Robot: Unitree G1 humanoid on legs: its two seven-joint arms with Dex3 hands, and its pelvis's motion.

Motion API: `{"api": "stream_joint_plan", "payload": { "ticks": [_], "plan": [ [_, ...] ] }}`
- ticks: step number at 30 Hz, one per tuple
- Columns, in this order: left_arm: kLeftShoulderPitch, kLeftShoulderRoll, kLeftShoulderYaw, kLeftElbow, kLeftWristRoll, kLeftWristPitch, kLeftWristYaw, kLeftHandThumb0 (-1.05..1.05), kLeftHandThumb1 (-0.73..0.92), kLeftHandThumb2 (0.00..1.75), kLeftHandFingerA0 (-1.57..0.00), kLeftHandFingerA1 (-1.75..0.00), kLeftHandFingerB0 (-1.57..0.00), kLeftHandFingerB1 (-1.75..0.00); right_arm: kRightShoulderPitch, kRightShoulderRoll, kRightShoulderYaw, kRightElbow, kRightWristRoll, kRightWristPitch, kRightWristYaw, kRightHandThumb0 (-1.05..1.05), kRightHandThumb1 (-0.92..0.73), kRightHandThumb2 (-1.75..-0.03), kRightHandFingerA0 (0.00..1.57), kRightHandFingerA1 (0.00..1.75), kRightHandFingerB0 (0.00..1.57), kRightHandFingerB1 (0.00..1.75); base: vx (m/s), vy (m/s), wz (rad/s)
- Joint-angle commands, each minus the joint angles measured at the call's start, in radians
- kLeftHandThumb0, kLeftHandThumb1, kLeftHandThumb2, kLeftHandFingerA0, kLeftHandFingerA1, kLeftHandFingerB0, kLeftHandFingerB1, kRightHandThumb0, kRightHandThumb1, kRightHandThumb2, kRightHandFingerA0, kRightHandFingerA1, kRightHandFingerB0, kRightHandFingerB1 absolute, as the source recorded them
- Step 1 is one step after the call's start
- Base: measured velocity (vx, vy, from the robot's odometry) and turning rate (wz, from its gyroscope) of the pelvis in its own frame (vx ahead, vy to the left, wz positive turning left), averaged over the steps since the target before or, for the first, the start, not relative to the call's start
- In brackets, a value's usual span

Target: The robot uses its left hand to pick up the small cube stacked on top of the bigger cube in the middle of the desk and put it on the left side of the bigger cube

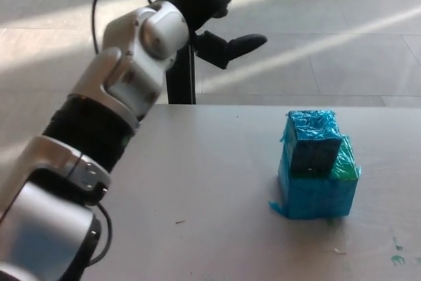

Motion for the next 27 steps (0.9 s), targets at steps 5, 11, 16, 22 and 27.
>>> {"api": "stream_joint_plan", "payload": {
  "ticks": [5, 11, 16, 22, 27],
  "plan": [
    [-0.087, -0.155, -0.002, 0.109, 0.026, -0.013, 0.036, -1.03, 0.7, 1.09, -0.41, -0.7, -0.12, -0.04, 0.018, -0.028, -0.001, -0.054, 0.012, 0.032, 0.024, -0.49, -0.72, -0.61, 0.47, 0.6, 0.4, 0.4, 0.0, 0.0, 0.0],
    [-0.053, -0.237, -0.007, 0.107, 0.011, -0.016, 0.027, -0.96, 0.64, 1.07, -0.31, -0.67, -0.04, -0.14, 0.01, -0.02, -0.011, -0.008, 0.019, -0.013, 0.024, -0.49, -0.69, -0.6, 0.49, 0.63, 0.44, 0.41, 0.0, 0.0, 0.0],
    [-0.004, -0.269, -0.04, 0.099, 0.03, -0.014, 0.013, -1.05, 0.68, 1.09, -0.35, -0.62, -0.11, -0.09, 0.005, -0.027, 0.005, -0.045, 0.006, 0.026, 0.014, -0.51, -0.67, -0.61, 0.49, 0.61, 0.43, 0.4, 0.0, 0.0, 0.0],
    [0.027, -0.286, -0.088, 0.138, 0.052, -0.045, 0.013, -1.04, 0.64, 1.06, -0.56, -0.8, -0.07, -0.28, -0.022, -0.013, -0.001, -0.01, 0.007, 0.029, -0.021, -0.48, -0.53, -0.9, 0.49, 0.69, 0.39, 0.56, 0.0, 0.0, 0.0],
    [0.007, -0.309, -0.144, 0.165, 0.083, -0.013, -0.021, -1.05, 0.77, 0.64, -0.2, -0.57, -0.06, -0.33, -0.03, -0.009, -0.005, -0.003, 0.017, 0.025, -0.01, -0.49, -0.53, -0.9, 0.49, 0.69, 0.38, 0.55, 0.0, 0.0, 0.0]
  ]
}}
